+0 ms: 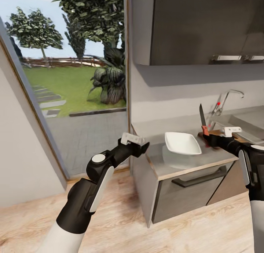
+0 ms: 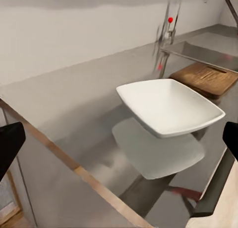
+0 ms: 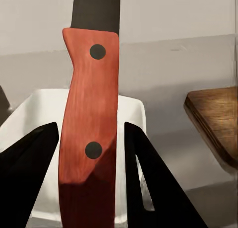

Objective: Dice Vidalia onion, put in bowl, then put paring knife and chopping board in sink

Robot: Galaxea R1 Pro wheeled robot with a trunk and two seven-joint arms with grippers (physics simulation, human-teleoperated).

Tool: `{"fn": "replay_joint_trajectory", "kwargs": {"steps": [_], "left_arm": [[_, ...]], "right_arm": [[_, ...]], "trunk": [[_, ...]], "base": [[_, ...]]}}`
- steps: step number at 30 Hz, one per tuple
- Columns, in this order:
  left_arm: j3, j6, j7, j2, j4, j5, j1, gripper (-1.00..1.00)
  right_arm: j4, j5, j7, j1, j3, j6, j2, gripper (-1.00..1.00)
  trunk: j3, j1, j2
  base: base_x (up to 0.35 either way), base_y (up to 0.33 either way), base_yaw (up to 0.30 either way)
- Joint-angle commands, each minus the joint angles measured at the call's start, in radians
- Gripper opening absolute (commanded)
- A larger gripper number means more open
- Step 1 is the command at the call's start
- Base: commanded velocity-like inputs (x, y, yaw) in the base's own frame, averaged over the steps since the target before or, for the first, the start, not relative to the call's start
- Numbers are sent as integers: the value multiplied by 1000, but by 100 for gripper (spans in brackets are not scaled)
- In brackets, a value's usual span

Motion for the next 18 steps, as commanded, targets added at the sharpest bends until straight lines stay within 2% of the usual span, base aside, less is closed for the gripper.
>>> {"fn": "replay_joint_trajectory", "kwargs": {"steps": [1,4,9,18], "left_arm": [[0,7,11,-1,-1,10,-1,100],[-15,7,36,-1,-1,11,-1,100],[-61,7,104,-1,-1,11,-1,100],[-72,7,126,-1,-1,11,-1,100]], "right_arm": [[-1,6,8,-1,-2,4,0,-100],[-1,6,7,-1,-2,4,0,-100],[-1,6,7,0,-2,4,0,-100],[-1,6,7,-1,-2,4,0,-100]], "trunk": [[-1,0,-1],[-1,0,-1],[-1,0,-1],[-1,0,-1]], "base": [[0,-319,29],[0,-319,13],[0,-320,3],[0,-319,0]]}}
